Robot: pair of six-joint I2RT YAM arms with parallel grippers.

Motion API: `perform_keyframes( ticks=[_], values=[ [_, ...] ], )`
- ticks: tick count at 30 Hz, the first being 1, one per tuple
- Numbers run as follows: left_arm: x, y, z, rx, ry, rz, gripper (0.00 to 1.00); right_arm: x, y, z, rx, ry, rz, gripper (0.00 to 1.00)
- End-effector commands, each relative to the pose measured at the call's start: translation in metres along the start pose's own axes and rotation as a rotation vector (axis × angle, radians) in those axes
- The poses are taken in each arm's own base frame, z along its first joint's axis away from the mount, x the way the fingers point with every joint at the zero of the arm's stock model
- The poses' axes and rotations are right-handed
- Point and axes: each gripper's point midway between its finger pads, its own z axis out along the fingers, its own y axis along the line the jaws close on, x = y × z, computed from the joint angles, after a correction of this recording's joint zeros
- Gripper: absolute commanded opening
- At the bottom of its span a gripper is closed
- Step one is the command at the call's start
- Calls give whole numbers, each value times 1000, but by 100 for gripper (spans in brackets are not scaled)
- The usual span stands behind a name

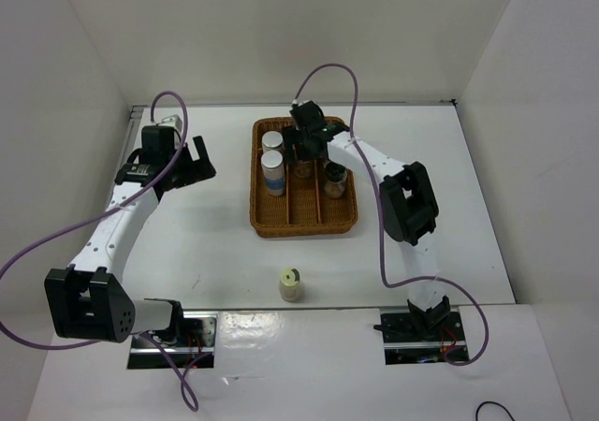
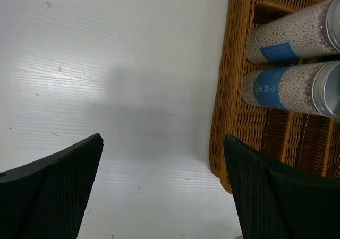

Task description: Organize the condiment bottles

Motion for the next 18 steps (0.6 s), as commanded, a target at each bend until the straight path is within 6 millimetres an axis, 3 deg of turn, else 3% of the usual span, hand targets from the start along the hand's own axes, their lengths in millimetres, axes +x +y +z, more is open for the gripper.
perform_keyframes(
  ticks=[1, 3, 4, 10, 12, 15, 16, 18],
  values=[
    [-13, -7, -8, 42, -40, 20, 100, -63, 2, -66, -48, -168, 45, 83],
    [-11, -7, -9, 43, -41, 21, 100, -71, 4, -82, -69, -192, 58, 83],
    [-11, -7, -9, 43, -41, 21, 100, -81, 6, -99, -95, -224, 73, 83],
    [-6, -8, -9, 61, -33, 21, 100, -84, 16, -154, -216, -286, 104, 84],
    [-6, -8, -9, 61, -33, 21, 100, -71, 29, -178, -305, -301, 49, 86],
    [-2, -7, -7, 58, -24, 20, 100, -30, 56, -205, -327, -291, -56, 89],
    [-2, -7, -7, 58, -24, 20, 100, 3, 78, -209, -342, -247, -127, 89],
    [1, -4, -6, 45, -19, 20, 100, 31, 85, -228, -321, -226, -168, 90]
  ],
)
